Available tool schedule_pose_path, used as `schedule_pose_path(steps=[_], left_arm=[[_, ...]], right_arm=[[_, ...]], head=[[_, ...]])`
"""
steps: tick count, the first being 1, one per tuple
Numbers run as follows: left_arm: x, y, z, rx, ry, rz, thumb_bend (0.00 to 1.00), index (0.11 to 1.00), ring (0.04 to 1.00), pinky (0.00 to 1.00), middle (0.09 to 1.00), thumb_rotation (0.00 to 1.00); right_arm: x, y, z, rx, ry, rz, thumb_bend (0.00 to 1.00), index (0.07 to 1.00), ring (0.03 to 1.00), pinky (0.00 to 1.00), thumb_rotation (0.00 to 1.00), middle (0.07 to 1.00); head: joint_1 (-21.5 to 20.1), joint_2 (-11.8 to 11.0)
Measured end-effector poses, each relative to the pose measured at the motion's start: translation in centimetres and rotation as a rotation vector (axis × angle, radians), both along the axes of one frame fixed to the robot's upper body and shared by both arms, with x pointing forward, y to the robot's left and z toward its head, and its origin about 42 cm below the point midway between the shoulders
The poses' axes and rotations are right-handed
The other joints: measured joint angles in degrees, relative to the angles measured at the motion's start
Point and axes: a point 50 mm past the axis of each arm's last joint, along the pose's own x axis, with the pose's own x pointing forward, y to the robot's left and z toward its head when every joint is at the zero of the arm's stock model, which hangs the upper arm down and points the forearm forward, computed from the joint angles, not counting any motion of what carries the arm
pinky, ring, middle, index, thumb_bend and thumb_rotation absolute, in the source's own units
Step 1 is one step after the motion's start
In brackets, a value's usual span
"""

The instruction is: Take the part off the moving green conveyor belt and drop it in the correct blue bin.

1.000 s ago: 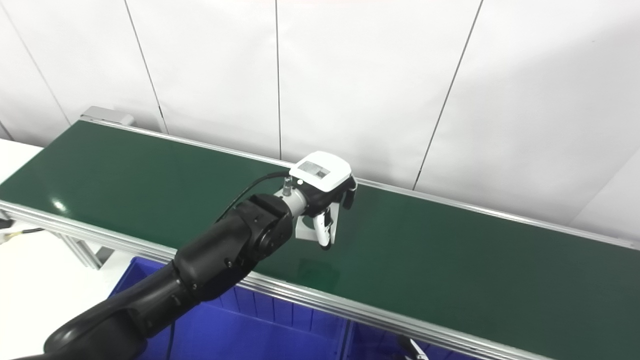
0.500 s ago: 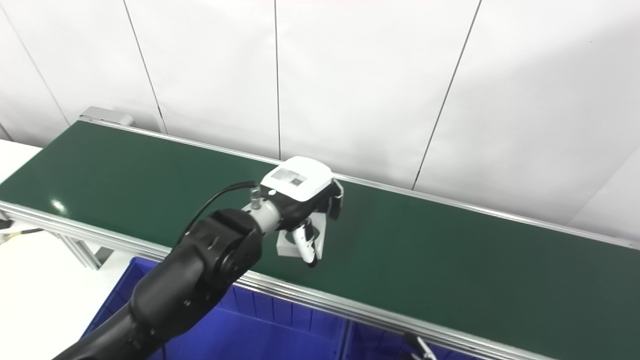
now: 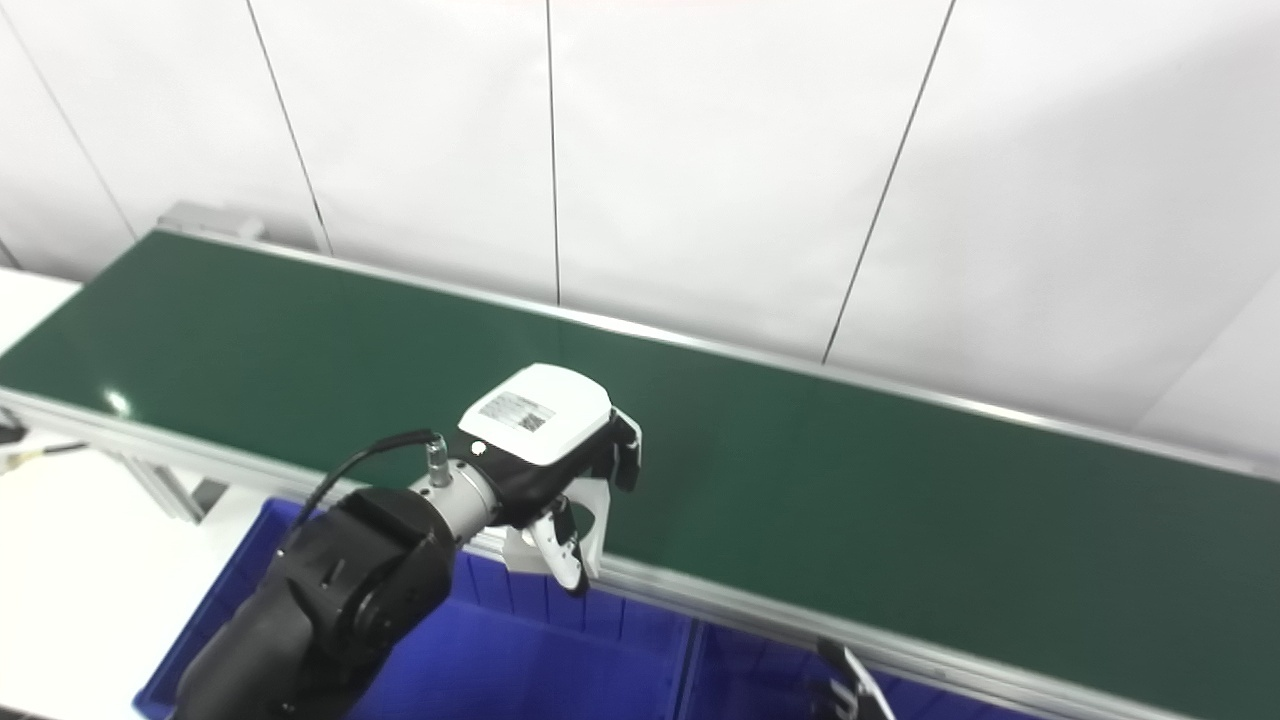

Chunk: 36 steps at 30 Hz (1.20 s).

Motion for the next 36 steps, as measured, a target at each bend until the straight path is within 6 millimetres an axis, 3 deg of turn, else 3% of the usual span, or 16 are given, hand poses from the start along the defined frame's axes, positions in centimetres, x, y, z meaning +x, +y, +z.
schedule_pose_path(steps=[2,4,6,11,15,19,21,30,36], left_arm=[[-0.2,0.2,-0.2,0.012,0.022,-0.002,0.50,0.510,0.376,0.21,0.477,0.00],[-0.4,0.4,-0.1,0.015,0.039,0.000,0.50,0.493,0.391,0.19,0.494,0.00],[-0.5,0.6,0.2,0.011,0.045,0.004,0.50,0.488,0.391,0.19,0.499,0.00],[-0.6,0.6,0.0,0.029,0.089,0.008,0.49,0.531,0.345,0.20,0.445,0.00],[-0.8,0.8,0.0,0.046,0.113,0.019,0.50,0.490,0.393,0.19,0.495,0.00],[-1.0,0.7,0.5,0.049,0.115,0.026,0.50,0.495,0.385,0.19,0.488,0.00],[-1.0,0.7,0.5,0.041,0.116,0.033,0.50,0.528,0.349,0.20,0.448,0.00],[-0.9,0.7,0.4,0.047,0.131,0.027,0.50,0.535,0.345,0.21,0.442,0.00],[-1.2,0.9,-1.7,0.064,0.197,0.036,0.50,0.541,0.349,0.23,0.447,0.00]], right_arm=[[0.2,0.0,0.7,0.004,-0.026,0.006,1.00,0.898,0.829,0.75,0.48,0.911],[0.4,0.0,1.3,0.007,-0.046,0.011,1.00,0.896,0.827,0.75,0.48,0.909],[0.5,0.0,1.6,0.009,-0.057,0.012,1.00,0.897,0.823,0.74,0.48,0.908],[0.5,-0.1,2.4,0.021,-0.079,0.020,1.00,0.897,0.822,0.75,0.47,0.908],[0.3,-0.2,2.9,0.032,-0.090,0.024,1.00,0.901,0.822,0.75,0.46,0.904],[0.2,-0.3,3.5,0.033,-0.108,0.026,1.00,0.910,0.826,0.75,0.46,0.905],[0.2,-0.4,3.7,0.034,-0.113,0.030,1.00,0.911,0.829,0.75,0.46,0.905],[0.0,-0.3,3.8,0.043,-0.110,0.034,1.00,0.907,0.830,0.76,0.45,0.904],[0.1,-0.3,3.8,0.048,-0.112,0.031,1.00,0.910,0.828,0.75,0.46,0.903]], head=[[0.2,2.8],[0.2,2.8],[0.3,4.8],[0.2,6.7],[0.1,7.7],[0.2,9.1],[-0.1,9.2],[-0.1,9.5],[-0.4,9.3]])
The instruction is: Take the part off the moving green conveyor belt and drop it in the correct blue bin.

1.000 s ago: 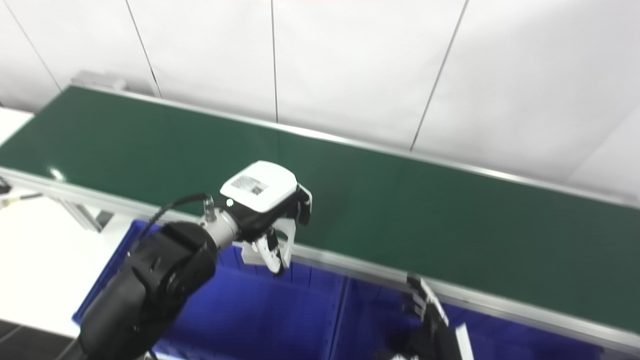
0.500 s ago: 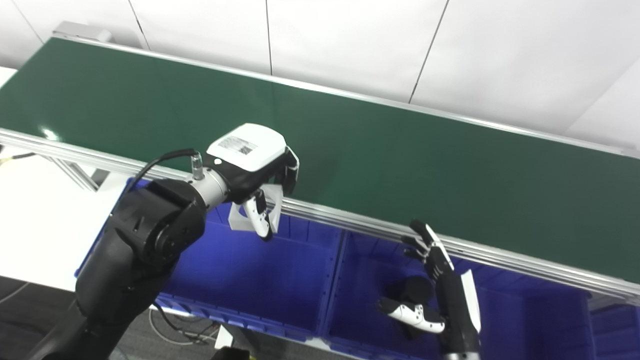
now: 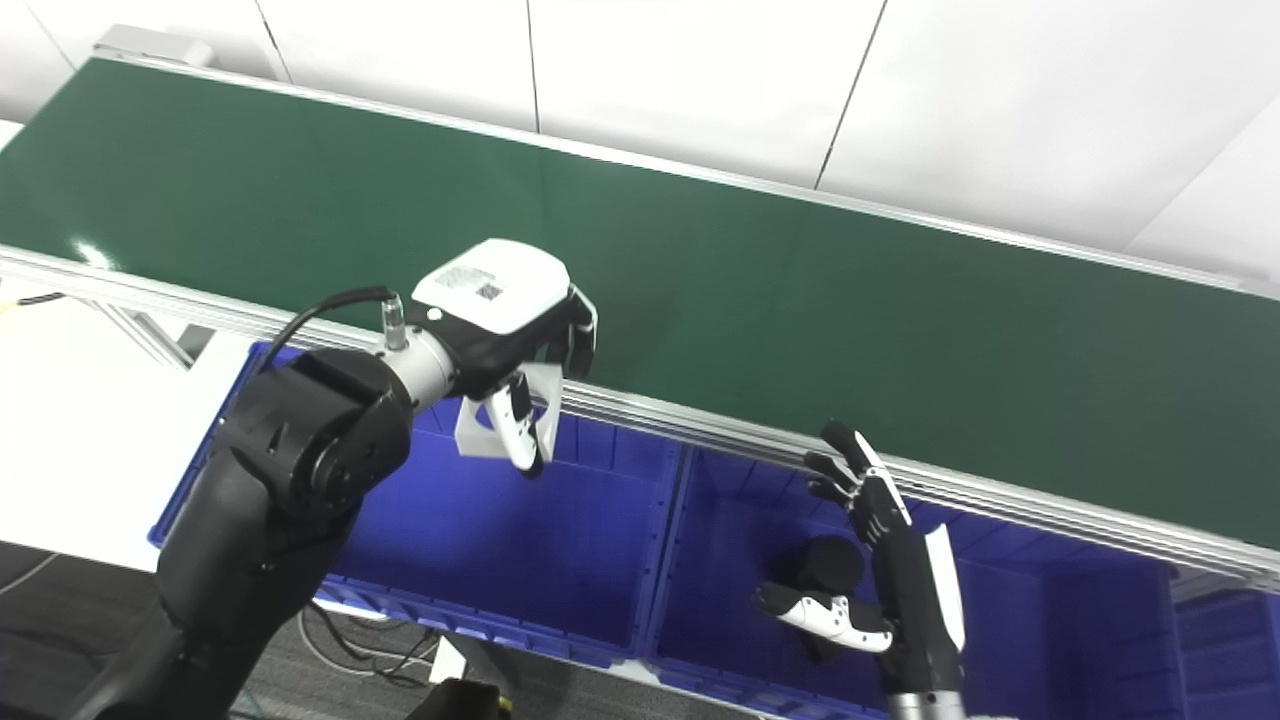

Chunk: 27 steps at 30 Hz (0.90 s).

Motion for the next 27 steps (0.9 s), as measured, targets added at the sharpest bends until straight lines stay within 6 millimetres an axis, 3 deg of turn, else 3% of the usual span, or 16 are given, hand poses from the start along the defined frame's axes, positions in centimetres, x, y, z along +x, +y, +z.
schedule_pose_path(steps=[13,27], left_arm=[[-0.4,1.0,-6.8,-0.008,0.078,0.066,0.50,0.539,0.361,0.27,0.452,0.00],[0.0,2.4,-11.3,-0.023,0.010,0.074,0.50,0.501,0.422,0.38,0.514,0.00]], right_arm=[[0.2,0.2,0.0,0.002,-0.004,-0.001,1.00,0.907,0.828,0.75,0.46,0.903],[0.2,0.6,-0.2,0.007,0.004,-0.003,1.00,0.898,0.825,0.74,0.46,0.907]], head=[[-0.4,-1.4],[-0.9,-2.4]])
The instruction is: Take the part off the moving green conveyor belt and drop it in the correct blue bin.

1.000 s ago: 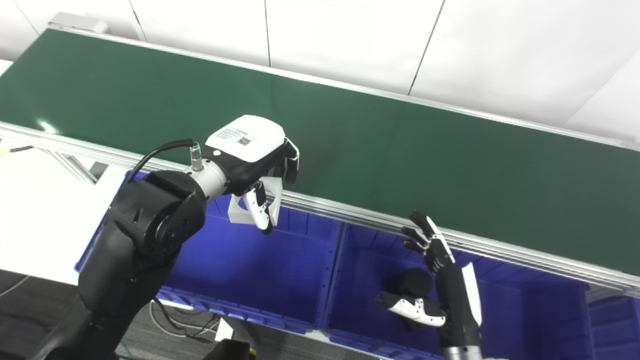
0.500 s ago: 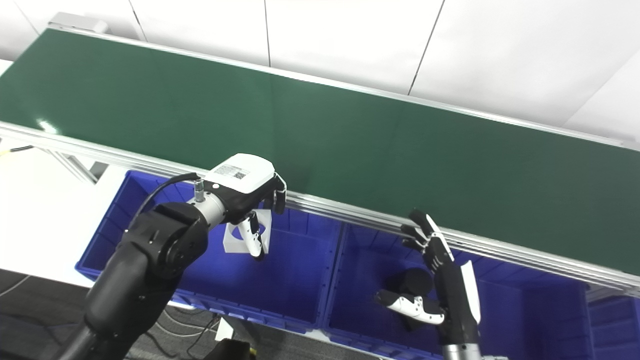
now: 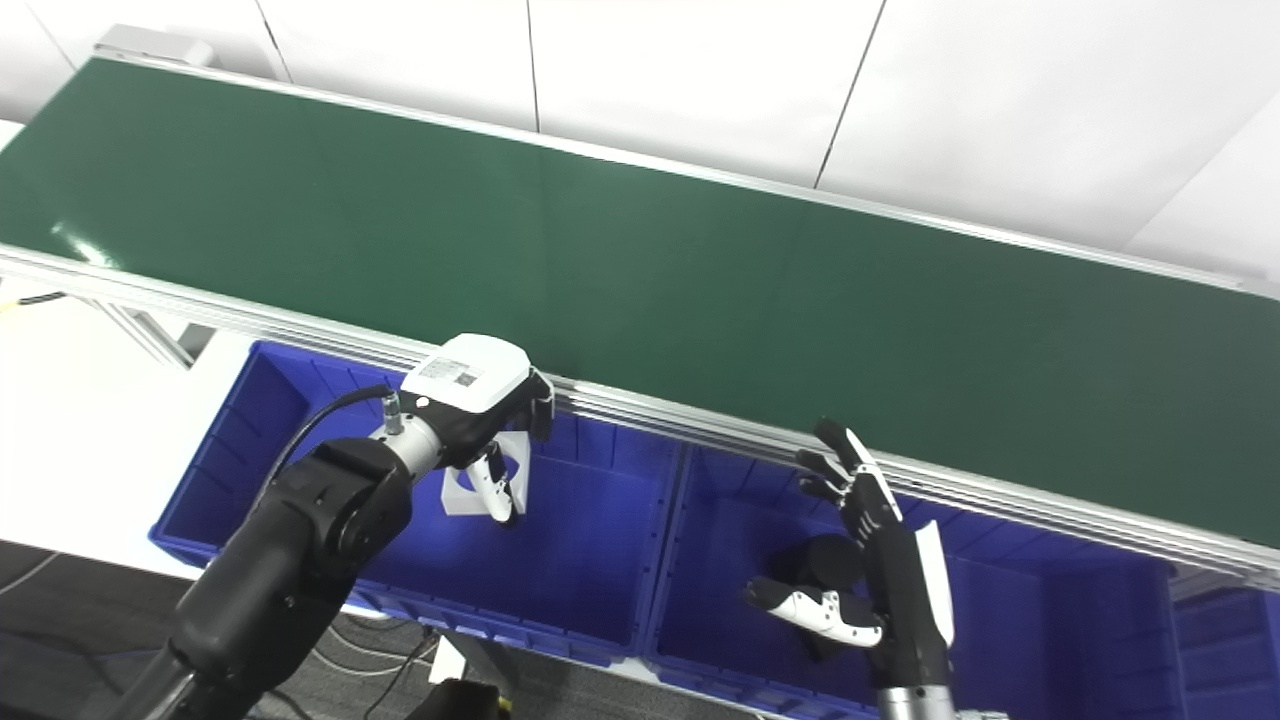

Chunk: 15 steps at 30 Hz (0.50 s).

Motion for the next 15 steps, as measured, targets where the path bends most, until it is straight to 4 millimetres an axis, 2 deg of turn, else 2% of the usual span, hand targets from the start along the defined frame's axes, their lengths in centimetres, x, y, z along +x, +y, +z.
schedule_pose_path(steps=[6,8,10,12,15], left_arm=[[-0.16,-0.06,-0.09,-0.004,-0.010,-0.014,0.50,0.489,0.432,0.42,0.547,0.00],[-0.20,-0.04,-0.11,0.000,-0.007,-0.017,0.52,0.492,0.513,0.43,0.610,0.05],[-0.24,-0.07,-0.02,0.001,-0.008,-0.021,0.52,0.493,0.525,0.44,0.625,0.06],[-0.27,-0.14,0.07,0.000,-0.010,-0.024,0.87,0.611,0.554,0.46,0.659,0.07],[-0.33,-0.24,0.15,0.001,-0.006,-0.028,0.98,0.662,0.580,0.48,0.683,0.09]], right_arm=[[-0.01,0.04,-0.04,-0.002,0.001,0.001,1.00,0.901,0.822,0.74,0.46,0.905],[-0.02,0.06,-0.07,-0.006,0.002,0.002,1.00,0.900,0.823,0.75,0.46,0.904],[-0.02,0.06,-0.08,-0.006,0.002,0.001,1.00,0.899,0.823,0.75,0.46,0.903],[-0.02,0.07,-0.09,-0.006,0.003,0.001,1.00,0.900,0.825,0.75,0.46,0.904],[-0.02,0.07,-0.10,-0.007,0.003,0.001,1.00,0.901,0.824,0.75,0.46,0.904]], head=[[0.0,-0.2],[0.0,-0.3],[0.0,-0.3],[-0.1,-0.4],[-0.1,-0.4]])
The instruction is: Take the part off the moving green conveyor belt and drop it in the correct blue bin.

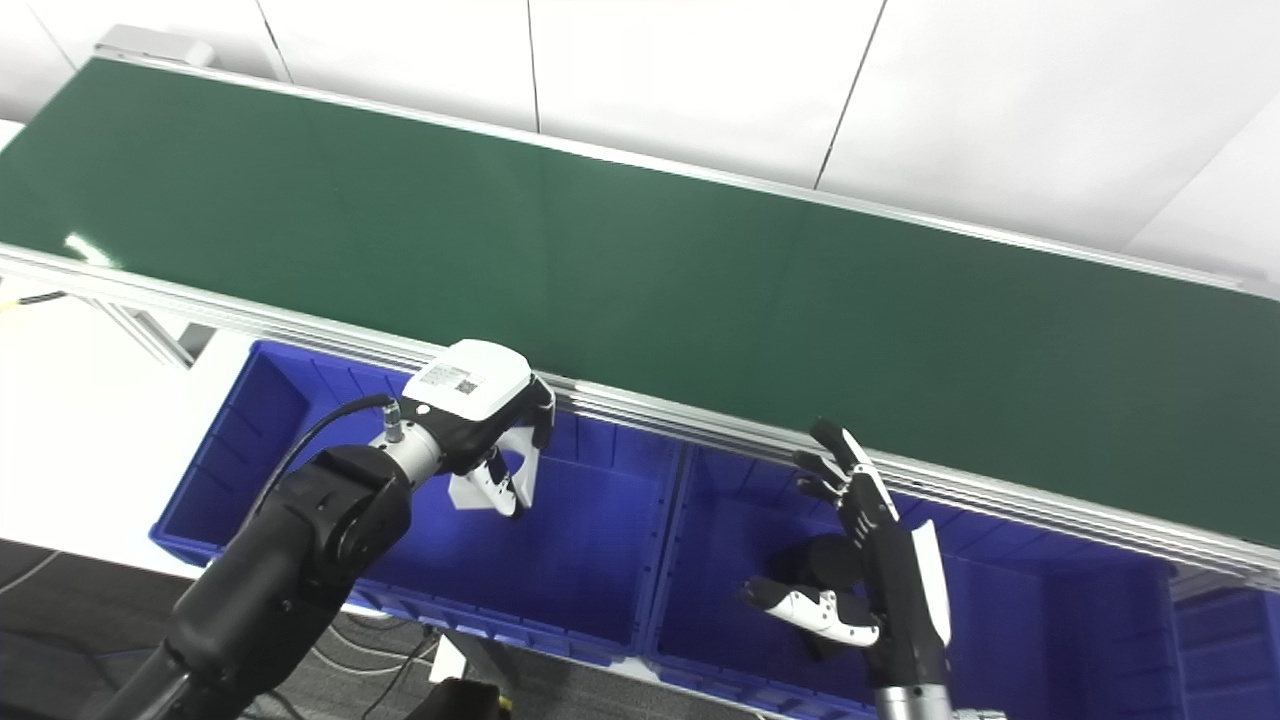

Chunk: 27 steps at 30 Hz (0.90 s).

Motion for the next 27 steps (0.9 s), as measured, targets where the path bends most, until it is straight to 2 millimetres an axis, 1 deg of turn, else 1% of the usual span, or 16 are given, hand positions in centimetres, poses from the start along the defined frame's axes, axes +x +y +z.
schedule_pose_path(steps=[2,7,11,21,23,26,27], left_arm=[[-0.1,-0.1,0.2,0.000,0.004,-0.001,1.00,0.683,0.596,0.49,0.694,0.11],[-0.1,-0.2,0.7,-0.002,-0.001,-0.009,1.00,0.702,0.610,0.51,0.701,0.12],[-0.1,-0.3,0.7,0.001,0.006,-0.012,1.00,0.698,0.603,0.50,0.699,0.13],[-0.3,-0.5,1.0,0.009,0.013,-0.027,1.00,0.672,0.614,0.52,0.700,0.14],[-0.3,-0.5,1.1,0.011,0.013,-0.029,1.00,0.668,0.612,0.51,0.699,0.15],[-0.4,-0.5,1.3,-0.001,0.011,-0.029,1.00,0.704,0.634,0.51,0.713,0.16],[-0.4,-0.4,1.6,-0.026,0.009,-0.028,1.00,0.706,0.636,0.51,0.714,0.17]], right_arm=[[0.0,0.0,0.0,-0.001,0.000,0.000,1.00,0.900,0.825,0.75,0.46,0.905],[0.0,0.0,0.0,0.001,0.000,0.000,1.00,0.901,0.826,0.75,0.46,0.904],[0.0,0.0,0.0,0.000,0.001,-0.001,1.00,0.902,0.827,0.75,0.46,0.904],[0.0,0.0,0.0,-0.001,0.001,0.000,1.00,0.899,0.825,0.75,0.46,0.904],[0.0,0.0,0.0,-0.001,0.001,0.000,1.00,0.899,0.824,0.75,0.46,0.905],[-0.1,0.0,-0.2,0.000,0.007,-0.002,1.00,0.895,0.822,0.75,0.45,0.905],[-0.1,0.1,-0.3,0.002,0.012,-0.003,1.00,0.894,0.822,0.75,0.45,0.905]], head=[[0.0,-0.1],[0.0,-0.1],[0.0,-0.3],[-0.1,-0.4],[-0.4,-0.8],[-1.7,-2.1],[-1.7,-2.1]])
